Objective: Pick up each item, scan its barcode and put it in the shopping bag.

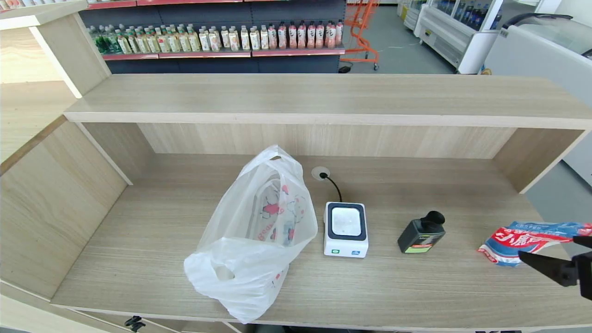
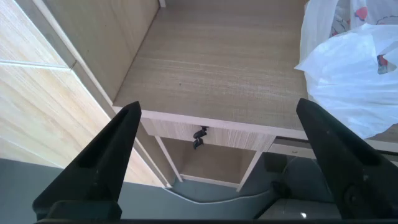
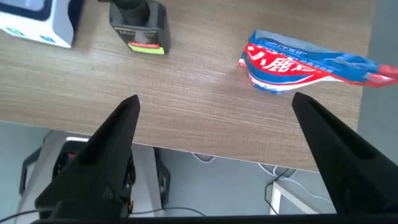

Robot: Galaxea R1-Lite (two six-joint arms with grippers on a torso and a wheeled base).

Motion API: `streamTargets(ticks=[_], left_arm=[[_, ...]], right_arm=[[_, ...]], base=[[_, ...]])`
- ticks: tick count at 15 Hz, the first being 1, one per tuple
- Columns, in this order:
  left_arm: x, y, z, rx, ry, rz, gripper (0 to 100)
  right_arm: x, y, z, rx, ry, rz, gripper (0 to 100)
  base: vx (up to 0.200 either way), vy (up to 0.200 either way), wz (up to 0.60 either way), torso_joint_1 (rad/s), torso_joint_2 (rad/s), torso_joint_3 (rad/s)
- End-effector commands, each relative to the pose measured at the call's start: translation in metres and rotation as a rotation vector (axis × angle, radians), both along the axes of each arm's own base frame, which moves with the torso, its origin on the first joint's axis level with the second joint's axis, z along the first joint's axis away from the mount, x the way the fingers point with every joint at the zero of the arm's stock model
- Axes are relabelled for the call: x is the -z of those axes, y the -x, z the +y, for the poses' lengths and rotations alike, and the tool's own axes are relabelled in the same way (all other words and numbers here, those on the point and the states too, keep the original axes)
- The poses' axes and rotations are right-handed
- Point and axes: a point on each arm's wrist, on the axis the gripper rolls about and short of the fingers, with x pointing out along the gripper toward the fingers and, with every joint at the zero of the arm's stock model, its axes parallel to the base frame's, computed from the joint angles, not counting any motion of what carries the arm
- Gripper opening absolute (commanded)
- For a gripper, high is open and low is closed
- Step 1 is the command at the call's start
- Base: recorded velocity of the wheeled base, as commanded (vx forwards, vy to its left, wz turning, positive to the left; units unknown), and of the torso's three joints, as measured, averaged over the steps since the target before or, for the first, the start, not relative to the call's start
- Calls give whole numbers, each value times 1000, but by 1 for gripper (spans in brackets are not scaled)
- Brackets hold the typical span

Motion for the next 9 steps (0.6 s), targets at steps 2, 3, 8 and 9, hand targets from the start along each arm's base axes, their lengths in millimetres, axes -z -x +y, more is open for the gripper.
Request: streamTargets(ticks=[2,3,8,9], left_arm=[[0,0,0,-1,-1,0,100],[0,0,0,-1,0,0,100],[0,0,0,-1,-1,-2,100],[0,0,0,-1,-1,0,100]], right_arm=[[42,-63,-2,-159,137,264,100],[45,-72,-1,-189,164,281,100],[57,-108,25,-307,199,240,100],[60,-115,28,-325,215,218,100]], base=[[0,0,0,0,0,0],[0,0,0,0,0,0],[0,0,0,0,0,0],[0,0,0,0,0,0]])
